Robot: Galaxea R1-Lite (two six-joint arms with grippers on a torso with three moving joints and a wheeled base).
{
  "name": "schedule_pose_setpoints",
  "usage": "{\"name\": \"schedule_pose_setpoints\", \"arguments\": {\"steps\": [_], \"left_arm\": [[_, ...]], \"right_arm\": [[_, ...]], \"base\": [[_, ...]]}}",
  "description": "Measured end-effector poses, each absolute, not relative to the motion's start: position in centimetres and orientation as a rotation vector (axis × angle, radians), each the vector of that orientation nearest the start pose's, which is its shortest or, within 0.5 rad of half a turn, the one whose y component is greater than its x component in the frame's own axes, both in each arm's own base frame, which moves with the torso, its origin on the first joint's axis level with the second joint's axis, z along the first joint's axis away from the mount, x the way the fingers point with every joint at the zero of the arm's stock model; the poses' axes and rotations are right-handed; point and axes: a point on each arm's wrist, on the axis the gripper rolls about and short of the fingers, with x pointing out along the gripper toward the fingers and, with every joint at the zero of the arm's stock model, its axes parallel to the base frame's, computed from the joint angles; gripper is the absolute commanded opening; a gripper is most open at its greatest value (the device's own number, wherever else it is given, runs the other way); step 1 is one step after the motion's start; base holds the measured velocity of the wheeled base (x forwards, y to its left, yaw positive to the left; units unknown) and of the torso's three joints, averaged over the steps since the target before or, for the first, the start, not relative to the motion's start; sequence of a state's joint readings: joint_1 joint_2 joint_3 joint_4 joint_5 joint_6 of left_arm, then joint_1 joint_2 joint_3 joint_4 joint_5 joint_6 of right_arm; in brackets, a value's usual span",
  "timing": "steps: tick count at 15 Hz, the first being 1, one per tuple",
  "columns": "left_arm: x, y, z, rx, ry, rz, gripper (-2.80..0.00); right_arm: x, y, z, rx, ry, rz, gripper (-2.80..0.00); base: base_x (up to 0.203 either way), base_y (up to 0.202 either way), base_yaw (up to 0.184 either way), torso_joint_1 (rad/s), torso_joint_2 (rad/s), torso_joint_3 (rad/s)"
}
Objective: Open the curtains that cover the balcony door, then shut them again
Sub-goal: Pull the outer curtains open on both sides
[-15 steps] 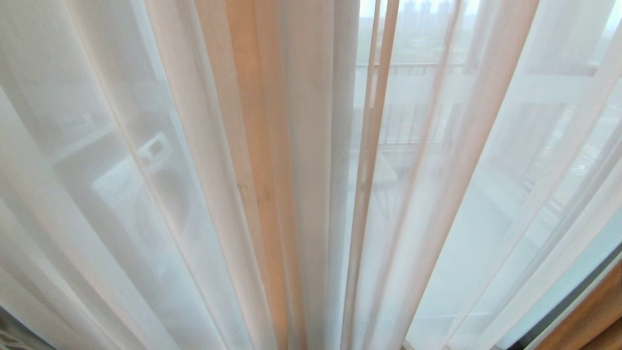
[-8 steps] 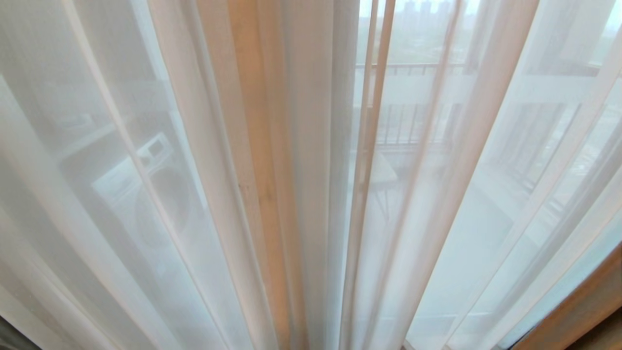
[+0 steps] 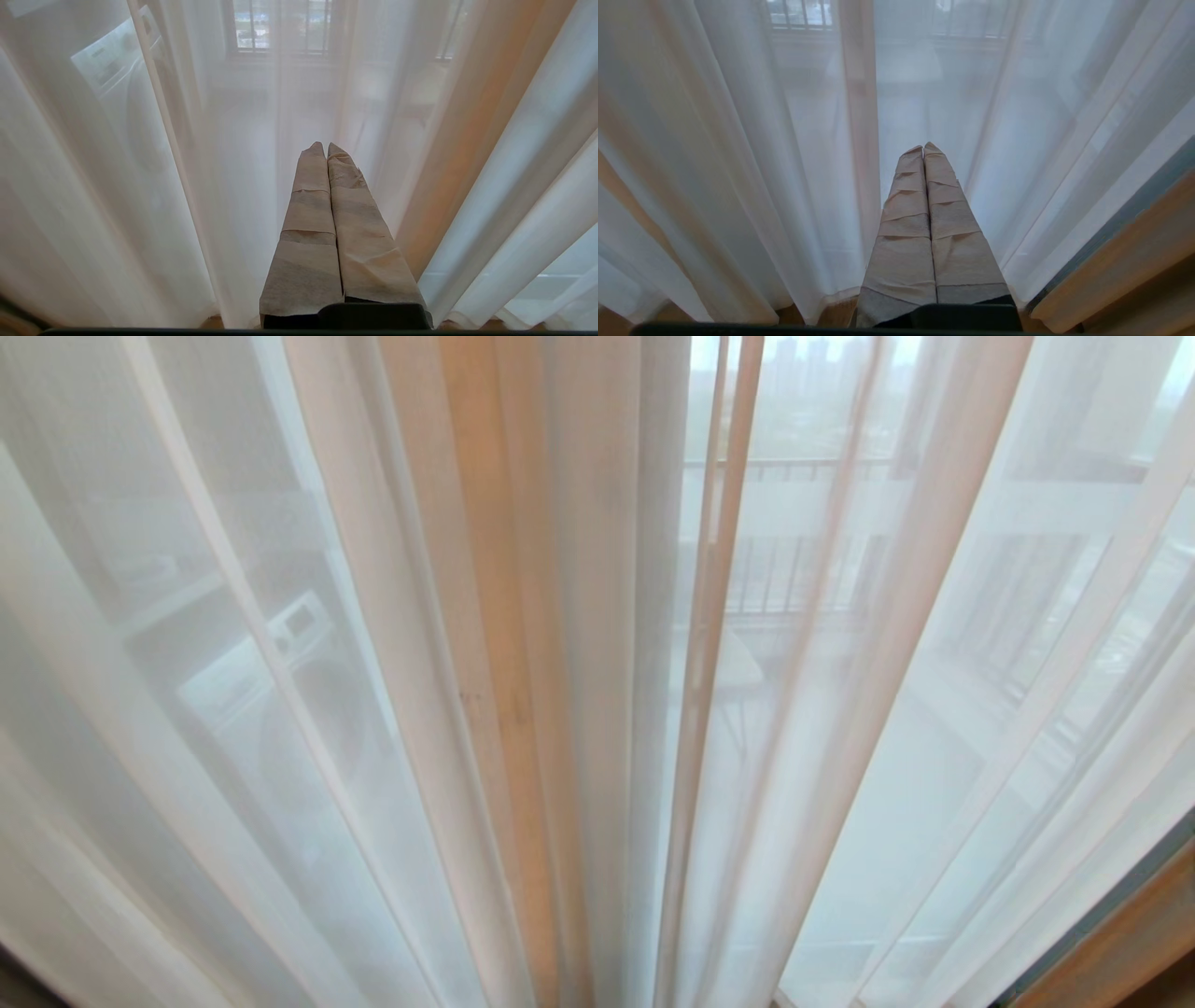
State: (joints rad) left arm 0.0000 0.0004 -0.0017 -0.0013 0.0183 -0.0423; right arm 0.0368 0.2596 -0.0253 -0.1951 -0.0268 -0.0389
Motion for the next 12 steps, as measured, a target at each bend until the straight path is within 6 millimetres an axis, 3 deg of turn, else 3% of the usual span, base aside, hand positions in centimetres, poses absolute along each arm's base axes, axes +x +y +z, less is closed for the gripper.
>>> {"name": "schedule_pose_setpoints", "arguments": {"steps": [7, 12], "left_arm": [[-2.3, 0.0, 7.6, -0.042, -0.003, 0.018, -2.80], [-2.3, 0.0, 7.6, -0.042, -0.003, 0.018, -2.80]], "right_arm": [[-1.1, 0.0, 8.4, -0.037, 0.087, -0.036, -2.80], [-2.1, 0.0, 7.6, -0.031, 0.016, -0.006, -2.80]], "base": [[0.000, 0.000, 0.000, 0.000, 0.00, 0.000], [0.000, 0.000, 0.000, 0.000, 0.00, 0.000]]}}
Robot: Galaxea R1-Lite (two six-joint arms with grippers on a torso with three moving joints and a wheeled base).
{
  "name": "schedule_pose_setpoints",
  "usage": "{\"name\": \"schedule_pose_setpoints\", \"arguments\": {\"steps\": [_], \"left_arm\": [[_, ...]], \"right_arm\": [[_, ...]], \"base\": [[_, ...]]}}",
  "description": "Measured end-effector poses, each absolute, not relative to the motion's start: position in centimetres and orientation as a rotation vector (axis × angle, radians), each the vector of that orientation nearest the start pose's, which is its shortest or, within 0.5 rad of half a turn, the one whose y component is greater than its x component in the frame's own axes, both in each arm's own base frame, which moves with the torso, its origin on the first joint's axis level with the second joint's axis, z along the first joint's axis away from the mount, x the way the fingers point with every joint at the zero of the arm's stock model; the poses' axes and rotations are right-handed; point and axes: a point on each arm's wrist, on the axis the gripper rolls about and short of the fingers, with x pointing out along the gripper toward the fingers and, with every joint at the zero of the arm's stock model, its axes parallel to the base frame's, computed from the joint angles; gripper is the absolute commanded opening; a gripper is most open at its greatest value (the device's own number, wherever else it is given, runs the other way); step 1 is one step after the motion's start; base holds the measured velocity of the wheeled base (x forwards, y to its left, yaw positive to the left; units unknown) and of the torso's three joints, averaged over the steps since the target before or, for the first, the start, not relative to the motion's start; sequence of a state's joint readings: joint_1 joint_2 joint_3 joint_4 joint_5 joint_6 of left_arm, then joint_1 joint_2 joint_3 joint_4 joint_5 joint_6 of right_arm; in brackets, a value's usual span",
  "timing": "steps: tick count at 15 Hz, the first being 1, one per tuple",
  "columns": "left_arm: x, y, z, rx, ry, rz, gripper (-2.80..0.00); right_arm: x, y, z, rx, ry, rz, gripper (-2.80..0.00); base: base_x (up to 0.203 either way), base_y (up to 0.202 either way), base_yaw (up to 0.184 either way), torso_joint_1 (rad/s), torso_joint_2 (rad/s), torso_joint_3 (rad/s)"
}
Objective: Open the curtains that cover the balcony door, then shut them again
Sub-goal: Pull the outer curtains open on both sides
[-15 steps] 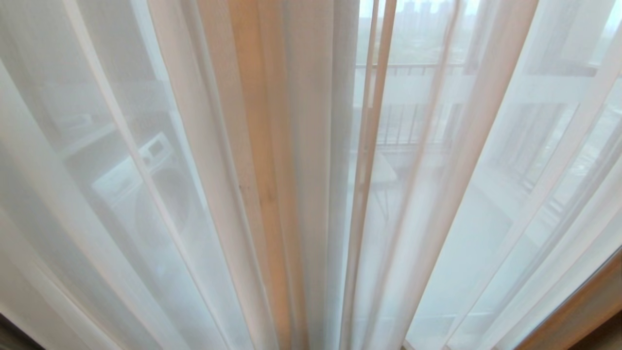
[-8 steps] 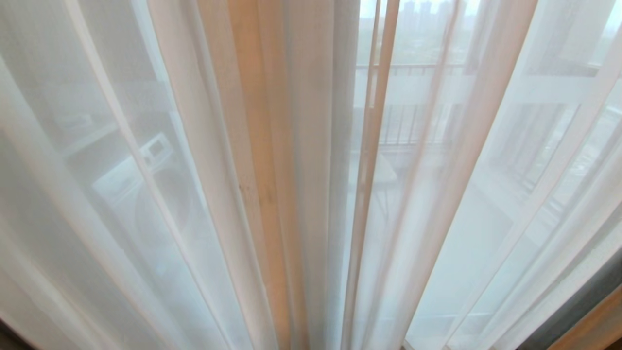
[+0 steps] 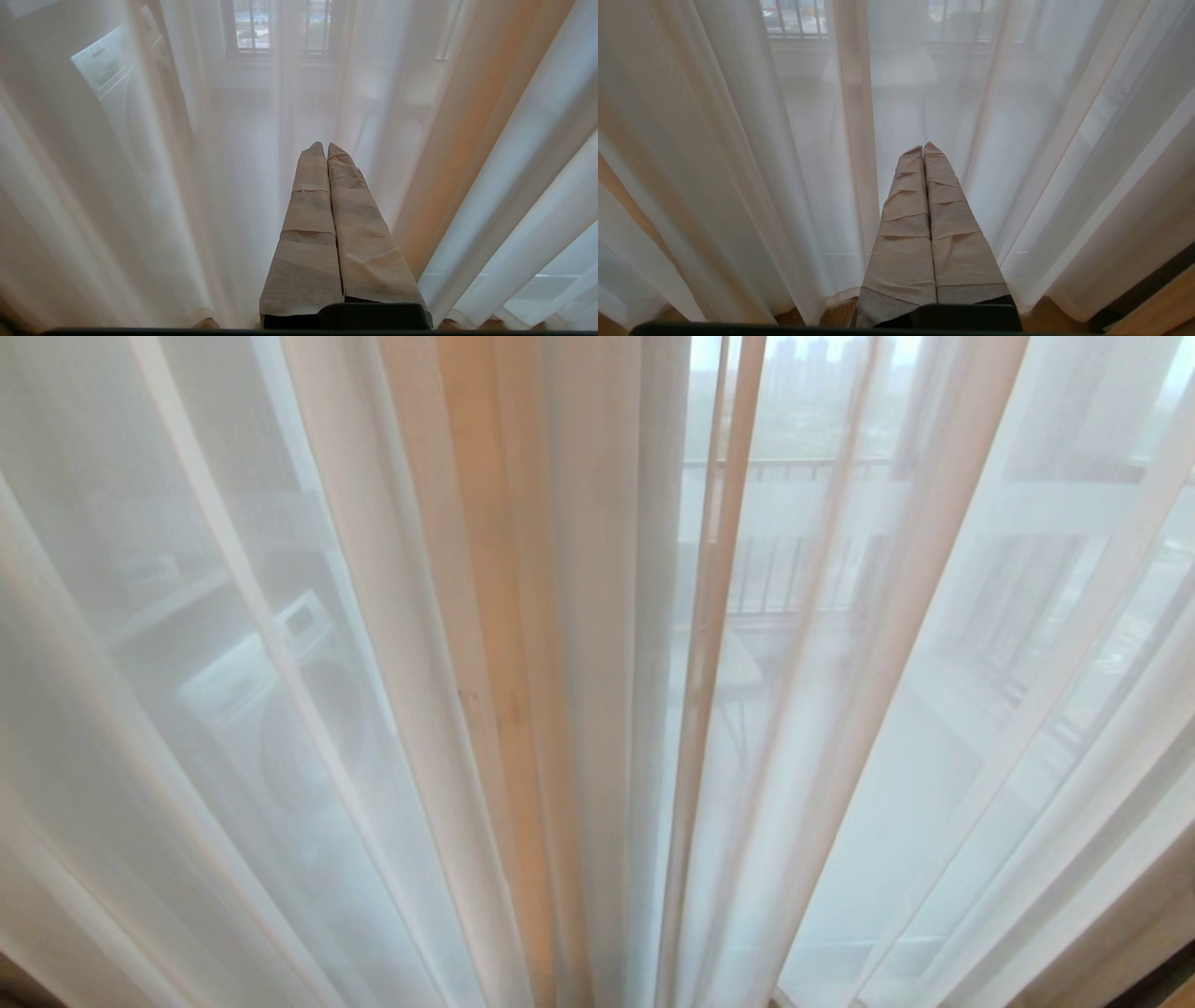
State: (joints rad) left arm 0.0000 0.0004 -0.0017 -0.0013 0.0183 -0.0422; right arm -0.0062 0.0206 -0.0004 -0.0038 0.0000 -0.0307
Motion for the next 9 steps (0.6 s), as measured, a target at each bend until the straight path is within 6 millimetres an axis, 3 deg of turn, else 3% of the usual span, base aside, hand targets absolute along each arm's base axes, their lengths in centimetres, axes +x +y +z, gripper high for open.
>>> {"name": "schedule_pose_setpoints", "arguments": {"steps": [9], "left_arm": [[-2.29, 0.04, 7.61, -0.042, -0.003, 0.018, -2.80]], "right_arm": [[-2.28, 0.00, 7.58, -0.002, -0.002, -0.010, -2.80]], "base": [[0.000, 0.000, 0.000, 0.000, 0.00, 0.000]]}}
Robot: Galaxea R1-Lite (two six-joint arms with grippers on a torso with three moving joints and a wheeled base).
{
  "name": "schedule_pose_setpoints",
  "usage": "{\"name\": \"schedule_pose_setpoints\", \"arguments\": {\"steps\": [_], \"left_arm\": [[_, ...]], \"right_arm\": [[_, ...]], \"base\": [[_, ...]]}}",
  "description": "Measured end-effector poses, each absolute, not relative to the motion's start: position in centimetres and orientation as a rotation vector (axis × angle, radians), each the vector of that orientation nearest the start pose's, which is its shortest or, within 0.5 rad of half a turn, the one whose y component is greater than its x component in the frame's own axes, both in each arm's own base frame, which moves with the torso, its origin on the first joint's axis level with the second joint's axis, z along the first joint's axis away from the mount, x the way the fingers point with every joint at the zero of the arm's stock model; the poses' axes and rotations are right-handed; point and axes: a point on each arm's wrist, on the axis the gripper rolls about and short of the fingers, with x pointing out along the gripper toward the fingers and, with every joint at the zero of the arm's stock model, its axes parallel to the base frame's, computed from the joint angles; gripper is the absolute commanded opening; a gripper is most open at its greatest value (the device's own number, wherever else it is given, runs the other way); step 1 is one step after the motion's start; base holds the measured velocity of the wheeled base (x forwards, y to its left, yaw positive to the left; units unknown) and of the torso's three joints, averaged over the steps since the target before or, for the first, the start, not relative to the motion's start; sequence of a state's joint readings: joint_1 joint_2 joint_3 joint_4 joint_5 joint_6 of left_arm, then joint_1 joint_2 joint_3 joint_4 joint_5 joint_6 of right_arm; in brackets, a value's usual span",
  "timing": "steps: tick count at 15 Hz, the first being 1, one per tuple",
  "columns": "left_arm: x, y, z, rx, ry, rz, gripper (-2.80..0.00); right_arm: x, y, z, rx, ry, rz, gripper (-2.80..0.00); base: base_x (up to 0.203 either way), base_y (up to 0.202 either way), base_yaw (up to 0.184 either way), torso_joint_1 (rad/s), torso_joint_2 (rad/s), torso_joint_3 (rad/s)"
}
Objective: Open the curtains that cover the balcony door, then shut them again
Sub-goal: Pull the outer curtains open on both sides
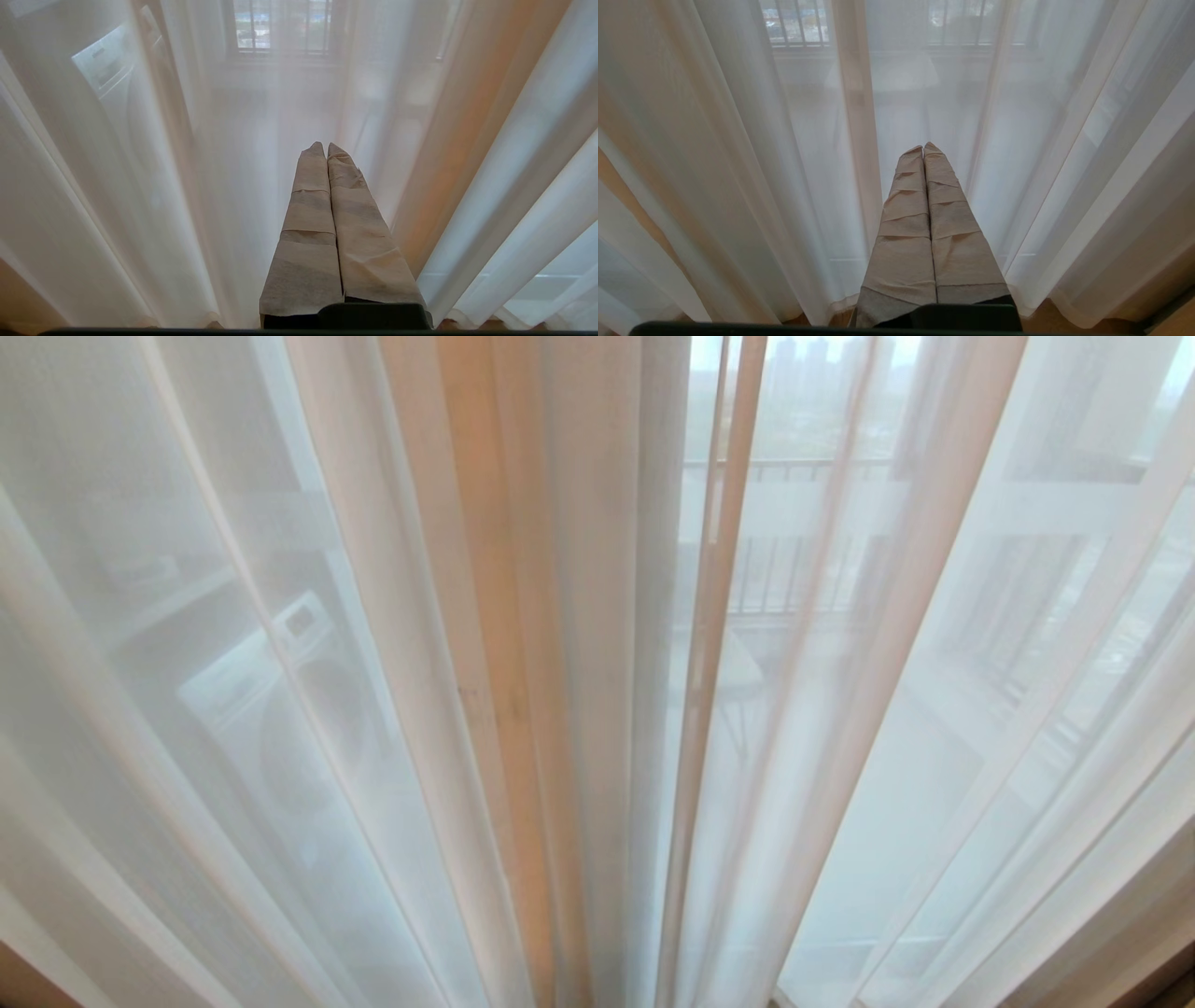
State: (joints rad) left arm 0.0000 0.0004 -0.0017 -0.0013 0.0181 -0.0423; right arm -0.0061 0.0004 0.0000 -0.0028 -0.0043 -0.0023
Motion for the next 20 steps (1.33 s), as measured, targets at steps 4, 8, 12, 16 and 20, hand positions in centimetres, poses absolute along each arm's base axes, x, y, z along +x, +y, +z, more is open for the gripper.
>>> {"name": "schedule_pose_setpoints", "arguments": {"steps": [4, 8, 12, 16, 20], "left_arm": [[-2.29, 0.04, 7.61, -0.042, -0.003, 0.018, -2.80], [-2.29, 0.04, 7.61, -0.042, -0.003, 0.018, -2.80], [-2.29, 0.04, 7.61, -0.042, -0.003, 0.018, -2.80], [-2.29, 0.04, 7.61, -0.042, -0.003, 0.018, -2.80], [-2.29, 0.04, 7.61, -0.042, -0.003, 0.018, -2.80]], "right_arm": [[-2.28, 0.00, 7.58, -0.003, -0.003, -0.010, -2.80], [-2.28, 0.00, 7.58, -0.002, -0.003, -0.010, -2.80], [-2.28, 0.00, 7.59, -0.002, -0.003, -0.011, -2.80], [-2.28, 0.00, 7.59, -0.002, -0.003, -0.010, -2.80], [-2.28, 0.00, 7.59, -0.003, -0.003, -0.011, -2.80]], "base": [[0.000, 0.000, 0.000, 0.000, 0.00, 0.000], [0.000, 0.000, 0.000, 0.000, 0.00, 0.000], [0.000, 0.000, 0.000, 0.000, 0.00, 0.000], [0.000, 0.000, 0.000, 0.000, 0.00, 0.000], [0.000, 0.000, 0.000, 0.000, 0.00, 0.000]]}}
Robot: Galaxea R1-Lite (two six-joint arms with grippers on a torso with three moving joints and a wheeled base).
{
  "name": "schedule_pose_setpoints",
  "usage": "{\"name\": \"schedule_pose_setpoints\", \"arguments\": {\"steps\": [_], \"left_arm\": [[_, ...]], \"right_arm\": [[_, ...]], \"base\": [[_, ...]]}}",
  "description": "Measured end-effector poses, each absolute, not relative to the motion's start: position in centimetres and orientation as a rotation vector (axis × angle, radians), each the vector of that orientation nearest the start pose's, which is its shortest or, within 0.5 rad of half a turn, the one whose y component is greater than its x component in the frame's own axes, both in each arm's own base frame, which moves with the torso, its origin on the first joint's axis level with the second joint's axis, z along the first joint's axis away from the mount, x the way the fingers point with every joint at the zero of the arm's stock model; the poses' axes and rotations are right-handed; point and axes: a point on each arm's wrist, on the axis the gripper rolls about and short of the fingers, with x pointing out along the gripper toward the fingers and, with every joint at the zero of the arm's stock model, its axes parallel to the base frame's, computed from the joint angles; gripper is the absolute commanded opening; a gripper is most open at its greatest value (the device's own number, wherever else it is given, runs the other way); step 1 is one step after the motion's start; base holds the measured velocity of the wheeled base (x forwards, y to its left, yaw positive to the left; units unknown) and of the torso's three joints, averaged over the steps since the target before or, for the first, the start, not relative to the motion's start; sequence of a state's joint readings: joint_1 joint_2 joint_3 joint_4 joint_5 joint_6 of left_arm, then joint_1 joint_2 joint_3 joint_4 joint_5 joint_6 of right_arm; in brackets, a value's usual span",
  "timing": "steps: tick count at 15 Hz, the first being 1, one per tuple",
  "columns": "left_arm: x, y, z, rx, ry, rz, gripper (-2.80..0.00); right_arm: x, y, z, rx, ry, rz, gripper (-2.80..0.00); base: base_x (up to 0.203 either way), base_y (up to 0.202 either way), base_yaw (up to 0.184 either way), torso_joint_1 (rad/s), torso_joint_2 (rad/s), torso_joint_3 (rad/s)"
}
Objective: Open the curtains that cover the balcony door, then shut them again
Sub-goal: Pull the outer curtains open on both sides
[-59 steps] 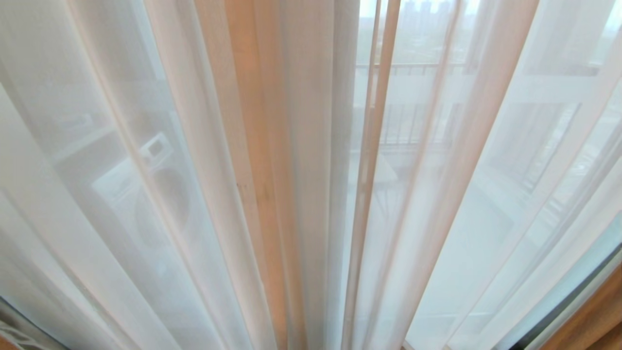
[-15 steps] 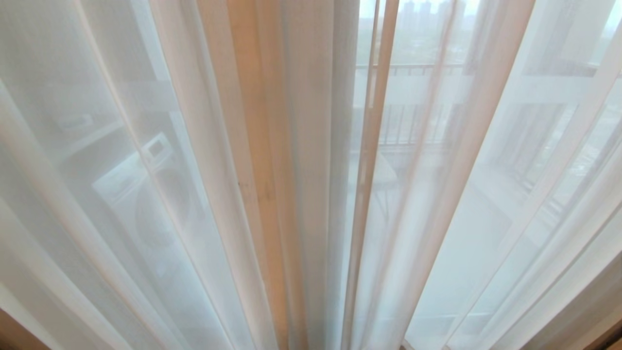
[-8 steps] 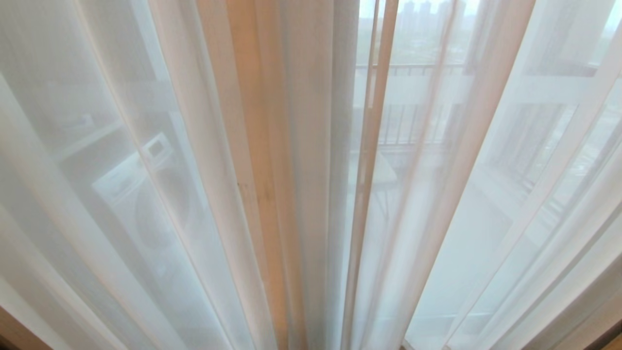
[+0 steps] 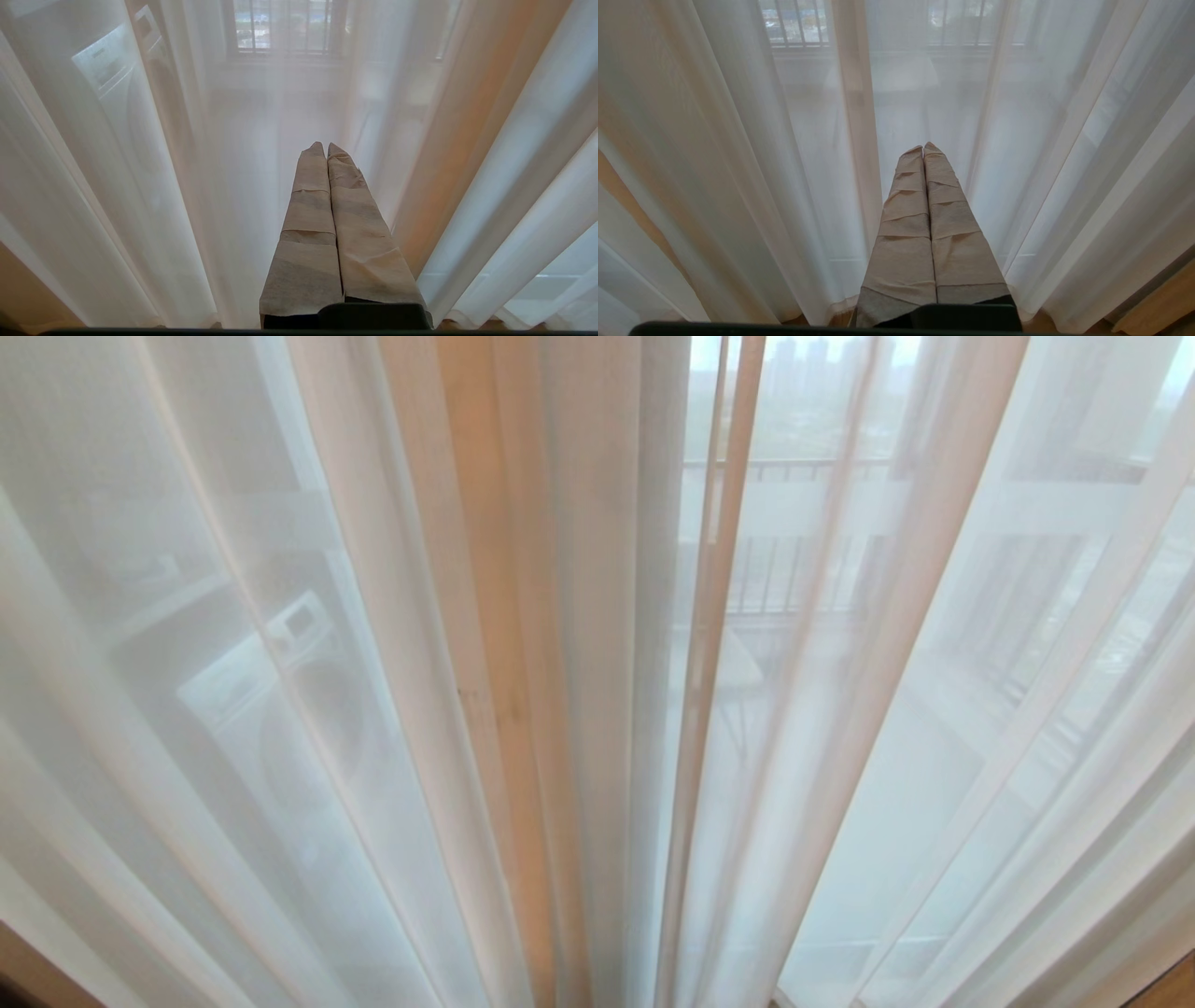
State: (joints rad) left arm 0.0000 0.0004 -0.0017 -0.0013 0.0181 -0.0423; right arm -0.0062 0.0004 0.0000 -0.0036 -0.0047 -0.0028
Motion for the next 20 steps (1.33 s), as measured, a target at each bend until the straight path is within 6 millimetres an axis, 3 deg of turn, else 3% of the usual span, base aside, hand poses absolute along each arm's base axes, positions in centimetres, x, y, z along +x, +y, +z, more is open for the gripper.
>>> {"name": "schedule_pose_setpoints", "arguments": {"steps": [20], "left_arm": [[-2.29, 0.04, 7.60, -0.027, -0.002, 0.016, -2.80]], "right_arm": [[-2.28, 0.00, 7.58, -0.002, -0.002, -0.010, -2.80]], "base": [[0.000, 0.000, 0.000, 0.000, 0.00, 0.000]]}}
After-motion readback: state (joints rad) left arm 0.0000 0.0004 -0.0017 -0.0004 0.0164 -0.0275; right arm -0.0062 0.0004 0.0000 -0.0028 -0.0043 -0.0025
